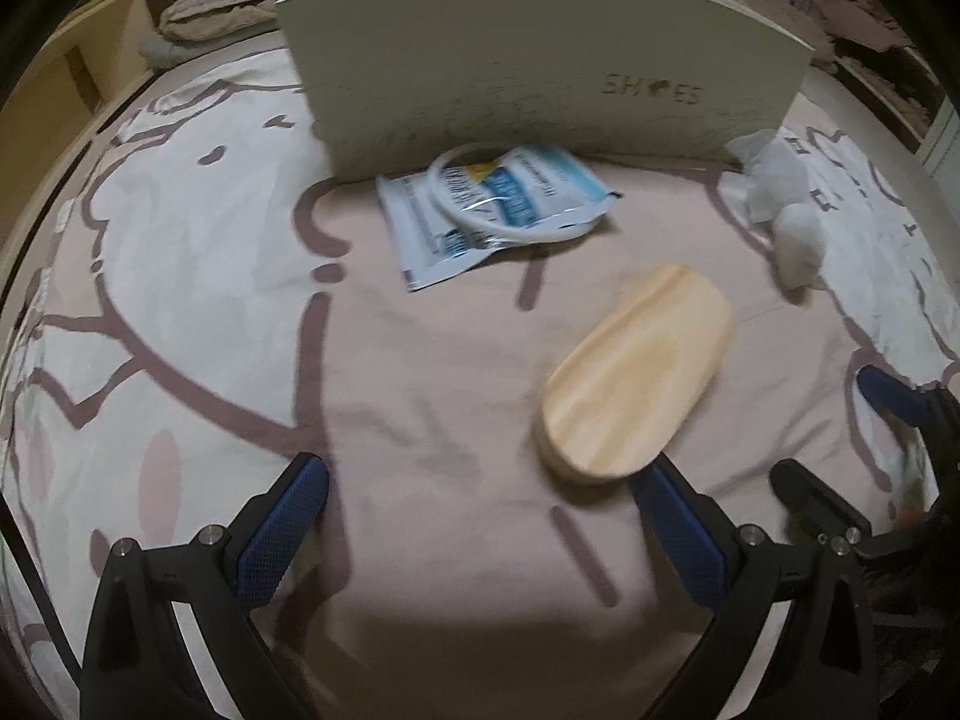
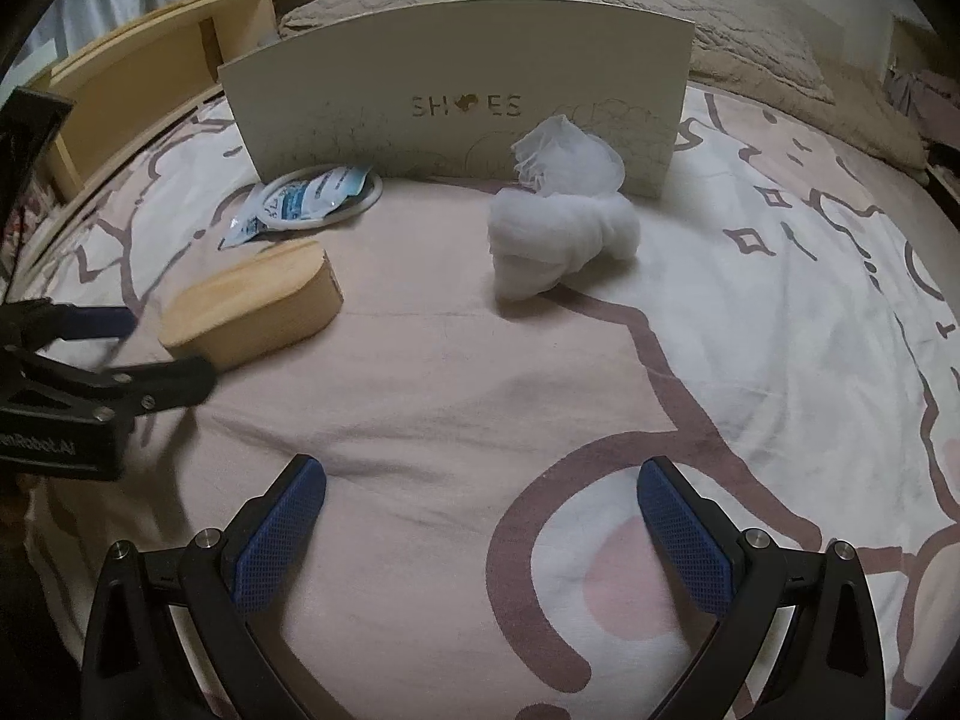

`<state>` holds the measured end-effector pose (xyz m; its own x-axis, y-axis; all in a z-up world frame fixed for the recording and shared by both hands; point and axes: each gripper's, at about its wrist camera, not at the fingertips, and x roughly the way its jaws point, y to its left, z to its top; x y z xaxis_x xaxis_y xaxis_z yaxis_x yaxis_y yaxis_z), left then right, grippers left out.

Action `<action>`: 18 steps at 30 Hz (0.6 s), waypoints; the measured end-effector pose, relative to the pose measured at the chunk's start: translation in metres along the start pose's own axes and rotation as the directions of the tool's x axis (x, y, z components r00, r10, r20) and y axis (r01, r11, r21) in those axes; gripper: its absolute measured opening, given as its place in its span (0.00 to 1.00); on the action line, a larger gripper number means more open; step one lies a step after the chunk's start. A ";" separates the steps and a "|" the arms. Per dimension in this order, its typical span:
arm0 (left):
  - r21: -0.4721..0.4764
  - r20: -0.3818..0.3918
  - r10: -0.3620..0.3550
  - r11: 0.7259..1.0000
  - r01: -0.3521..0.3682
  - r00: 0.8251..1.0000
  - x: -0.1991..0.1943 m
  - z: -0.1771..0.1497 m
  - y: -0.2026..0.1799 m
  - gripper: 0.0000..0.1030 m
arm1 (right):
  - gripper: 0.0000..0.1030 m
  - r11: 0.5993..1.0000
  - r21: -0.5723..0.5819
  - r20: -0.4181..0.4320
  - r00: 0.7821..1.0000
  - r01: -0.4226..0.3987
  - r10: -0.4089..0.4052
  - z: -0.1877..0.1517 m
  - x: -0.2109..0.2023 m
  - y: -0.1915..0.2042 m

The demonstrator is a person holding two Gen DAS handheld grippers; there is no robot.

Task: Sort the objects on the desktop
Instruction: 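Move the left tool toward the wooden case while the right tool approaches the mesh bundle, then close the left tool on the wooden case while the right tool grasps the mesh bundle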

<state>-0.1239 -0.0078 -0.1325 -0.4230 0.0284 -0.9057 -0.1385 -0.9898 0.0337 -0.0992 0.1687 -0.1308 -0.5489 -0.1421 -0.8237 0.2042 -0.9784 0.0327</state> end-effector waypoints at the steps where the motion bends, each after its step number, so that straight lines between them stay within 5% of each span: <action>1: -0.005 -0.001 0.014 1.000 -0.014 1.000 0.000 0.000 0.002 1.00 | 1.00 1.000 -0.010 -0.002 1.000 0.016 -0.016 0.000 0.001 0.003; 14: -0.118 0.039 0.041 0.992 -0.036 0.998 0.002 0.004 0.026 0.99 | 1.00 1.000 0.005 0.023 1.000 0.006 -0.006 -0.002 -0.002 0.000; 18: -0.126 0.083 -0.048 0.990 0.058 0.995 -0.011 0.005 0.026 0.99 | 1.00 1.000 0.022 0.030 0.999 -0.010 0.009 -0.002 -0.004 -0.003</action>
<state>-0.1271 -0.0337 -0.1201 -0.4891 0.0870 -0.8679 -0.0484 -0.9962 -0.0725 -0.0959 0.1726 -0.1285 -0.5714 -0.1558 -0.8057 0.1919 -0.9800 0.0534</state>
